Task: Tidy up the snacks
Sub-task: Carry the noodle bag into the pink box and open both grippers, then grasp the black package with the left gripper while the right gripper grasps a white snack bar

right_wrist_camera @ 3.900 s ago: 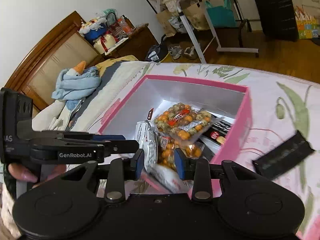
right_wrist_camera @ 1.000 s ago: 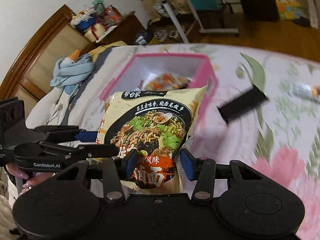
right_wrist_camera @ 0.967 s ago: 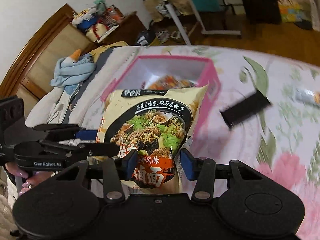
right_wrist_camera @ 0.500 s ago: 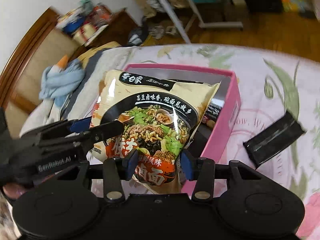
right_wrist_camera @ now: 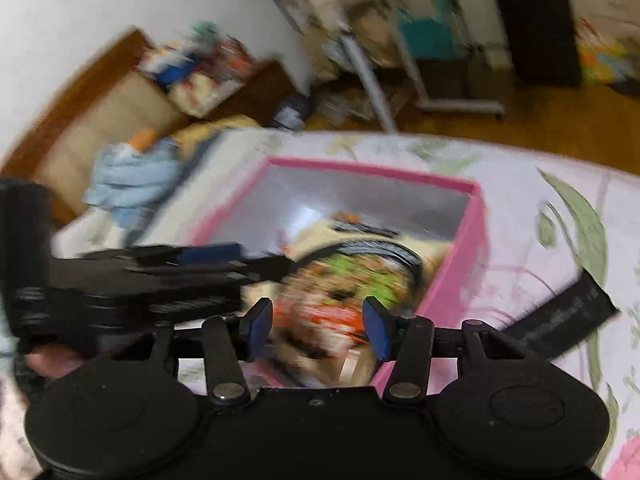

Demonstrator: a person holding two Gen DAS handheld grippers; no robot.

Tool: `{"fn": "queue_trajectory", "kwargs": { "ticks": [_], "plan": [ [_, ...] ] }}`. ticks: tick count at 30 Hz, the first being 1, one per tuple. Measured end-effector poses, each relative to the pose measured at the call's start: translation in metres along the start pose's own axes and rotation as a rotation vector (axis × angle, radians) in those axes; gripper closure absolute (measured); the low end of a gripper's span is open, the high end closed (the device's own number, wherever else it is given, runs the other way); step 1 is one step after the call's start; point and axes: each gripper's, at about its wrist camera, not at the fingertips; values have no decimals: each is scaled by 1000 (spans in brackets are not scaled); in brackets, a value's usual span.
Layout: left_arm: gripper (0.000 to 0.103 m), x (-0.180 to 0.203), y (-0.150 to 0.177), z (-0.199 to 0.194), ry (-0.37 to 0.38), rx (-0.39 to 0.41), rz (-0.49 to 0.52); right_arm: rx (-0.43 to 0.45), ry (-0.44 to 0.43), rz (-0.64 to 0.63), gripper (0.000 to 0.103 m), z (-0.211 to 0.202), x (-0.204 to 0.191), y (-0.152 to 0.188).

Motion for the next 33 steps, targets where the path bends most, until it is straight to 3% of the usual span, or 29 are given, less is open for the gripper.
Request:
{"fn": "queue_trajectory", "kwargs": {
  "ticks": [3,9,13,16,21,26,28,30,33],
  "plan": [
    [49,8,5,-18,45,-5,32,7,6,-20,45,-24,8,10],
    [51,36,11,-43,141,-37,122,21,139,-16,45,-71,48,39],
    [51,63,9,-47,228,-75,159,48,214,1,45,-97,80,60],
    [51,88,6,-44,289,-108,211,59,221,35,45,-109,107,73],
    [51,136,5,-30,317,-130,329,74,307,72,45,-118,146,95],
    [48,180,0,7,294,-148,439,129,373,82,43,-119,171,102],
    [45,194,-4,24,293,-176,469,160,396,85,25,-119,182,99],
    [45,208,-6,44,278,-203,505,195,428,68,14,-117,189,93],
    [40,224,-7,69,271,-225,567,200,472,47,11,-109,201,79]
  ]
}}
Point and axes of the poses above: each gripper's, at about its wrist camera, not at the fingertips, and z roughly the way its jaws point, x to its right, y to its underside, and after that the axes turned 4 degrees about -x, right-handed
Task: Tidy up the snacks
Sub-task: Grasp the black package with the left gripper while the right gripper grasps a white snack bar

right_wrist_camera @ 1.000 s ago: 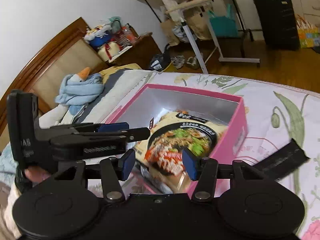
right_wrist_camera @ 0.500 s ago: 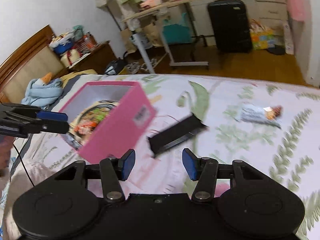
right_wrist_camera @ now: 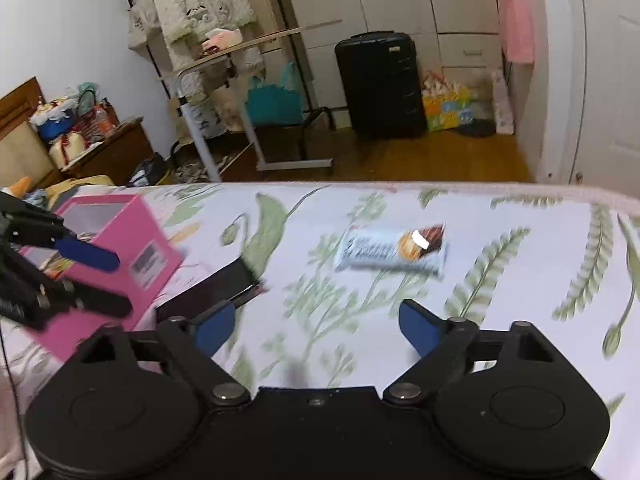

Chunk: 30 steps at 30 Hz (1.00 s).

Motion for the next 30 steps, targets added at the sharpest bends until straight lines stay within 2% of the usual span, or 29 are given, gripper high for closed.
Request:
{"fn": "queue_trajectory", "kwargs": {
  "ticks": [2,4,6,8,12,14,16,18,19,21,23,26,30],
  "plan": [
    [34,1,-6,17,-9,-17,15,12,47,12,11,11,7,-7],
    [31,0,-9,32,-50,-17,13,20,88,53,9,25,15,-15],
    [28,-1,-13,45,-80,-29,36,29,118,93,4,39,21,-19],
    [27,-3,-16,57,-121,-41,45,30,138,109,1,53,23,-23],
    [24,-9,-20,80,-133,-115,61,14,153,184,1,76,27,-27],
    [23,-16,-22,88,-105,-153,4,8,169,196,0,87,25,-28],
    [17,-23,-21,95,-68,-177,-57,8,199,159,0,99,20,-28],
    [14,-27,-19,100,-65,-166,-113,17,241,113,0,106,14,-26],
    [15,-29,-18,99,-58,-159,-126,16,257,88,0,108,12,-26],
    [29,-30,-15,96,-32,-161,-141,18,271,47,1,108,8,-23],
    [50,-31,-13,91,-18,-156,-158,25,284,14,6,102,5,-20],
    [52,-33,-7,85,3,-162,-181,31,263,52,15,85,8,-18],
    [52,-40,2,79,60,-170,-253,38,198,114,15,64,14,-9]
  ]
}}
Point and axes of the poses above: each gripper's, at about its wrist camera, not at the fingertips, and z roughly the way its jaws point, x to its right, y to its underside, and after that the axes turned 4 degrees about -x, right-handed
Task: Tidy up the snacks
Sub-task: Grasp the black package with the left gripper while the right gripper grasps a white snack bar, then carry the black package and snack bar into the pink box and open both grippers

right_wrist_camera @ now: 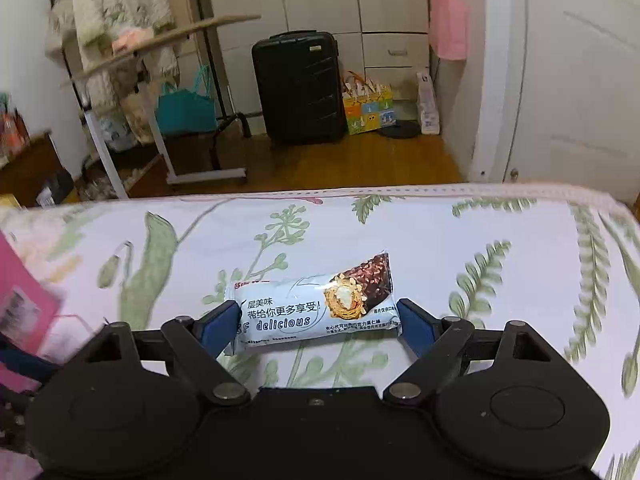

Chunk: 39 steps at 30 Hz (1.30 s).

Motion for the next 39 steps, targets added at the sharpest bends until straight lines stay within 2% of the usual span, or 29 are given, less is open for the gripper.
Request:
{"fn": "queue_trajectory", "kwargs": {
  "ticks": [6,13,19,22,30,35,39],
  "plan": [
    [53,2,19,-17,67,-29,-43,-10,-63,-11,15,-33,-2,21],
    [53,33,52,-47,9,-26,137,-10,-99,-57,15,-70,-8,46],
    [52,45,75,-75,29,-15,191,-1,-110,-121,15,-101,-19,65],
    [52,43,86,-86,30,-23,188,-19,-148,-101,15,-118,-24,71],
    [52,26,116,-114,43,-20,154,-71,-203,-227,15,-162,-58,86],
    [52,5,130,-149,30,33,95,-59,-293,-271,15,-183,-89,80],
    [52,-18,142,-181,20,102,40,0,-371,-352,15,-193,-122,70]
  ]
}}
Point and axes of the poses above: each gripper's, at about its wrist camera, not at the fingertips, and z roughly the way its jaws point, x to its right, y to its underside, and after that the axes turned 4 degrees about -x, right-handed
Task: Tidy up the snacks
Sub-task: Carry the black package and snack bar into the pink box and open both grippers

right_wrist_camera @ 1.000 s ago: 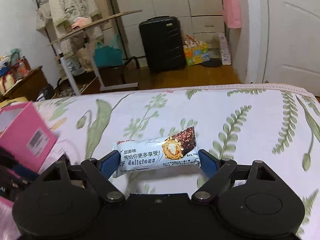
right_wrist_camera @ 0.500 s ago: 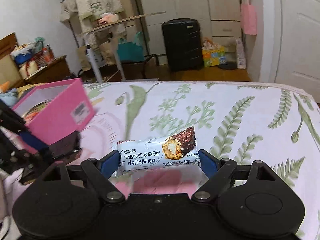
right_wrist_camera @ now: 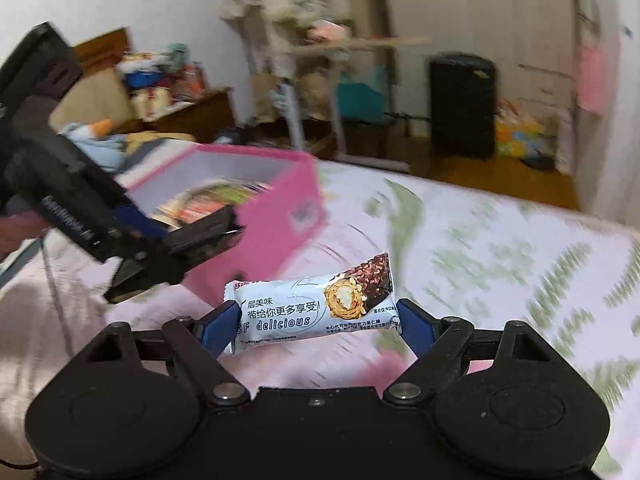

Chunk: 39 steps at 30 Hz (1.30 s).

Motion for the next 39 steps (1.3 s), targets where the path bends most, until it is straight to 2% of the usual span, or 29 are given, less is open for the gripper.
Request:
{"fn": "queue_trajectory", "kwargs": {
  "ticks": [8,12,15,19,23,26,30,31,34,37,39],
  "plan": [
    [52,-55,12,-51,-61,119,-140,88,-124,-99,15,27,-43,-42],
    [52,-86,15,-57,-97,158,-223,101,-178,-163,15,50,-60,-70],
    [52,-111,14,-52,-131,168,-281,73,-209,-215,15,77,-70,-90],
    [52,-143,10,-42,-178,208,-312,-33,-246,-326,15,121,-85,-118],
    [52,-170,5,-26,-244,204,-340,-125,-257,-448,15,163,-97,-135],
    [52,-188,2,-13,-296,196,-339,-166,-277,-445,15,190,-104,-146],
    [52,-209,-2,5,-278,159,-365,-189,-353,-429,15,215,-116,-154],
    [52,-213,-3,8,-271,152,-370,-195,-338,-439,15,221,-120,-156],
    [51,-222,-7,19,-316,151,-374,-237,-326,-465,14,239,-133,-157],
    [50,-231,-7,26,-273,139,-422,-282,-325,-462,9,249,-139,-159],
    [49,-233,-5,26,-264,146,-449,-279,-321,-447,9,248,-137,-159]
  ]
}}
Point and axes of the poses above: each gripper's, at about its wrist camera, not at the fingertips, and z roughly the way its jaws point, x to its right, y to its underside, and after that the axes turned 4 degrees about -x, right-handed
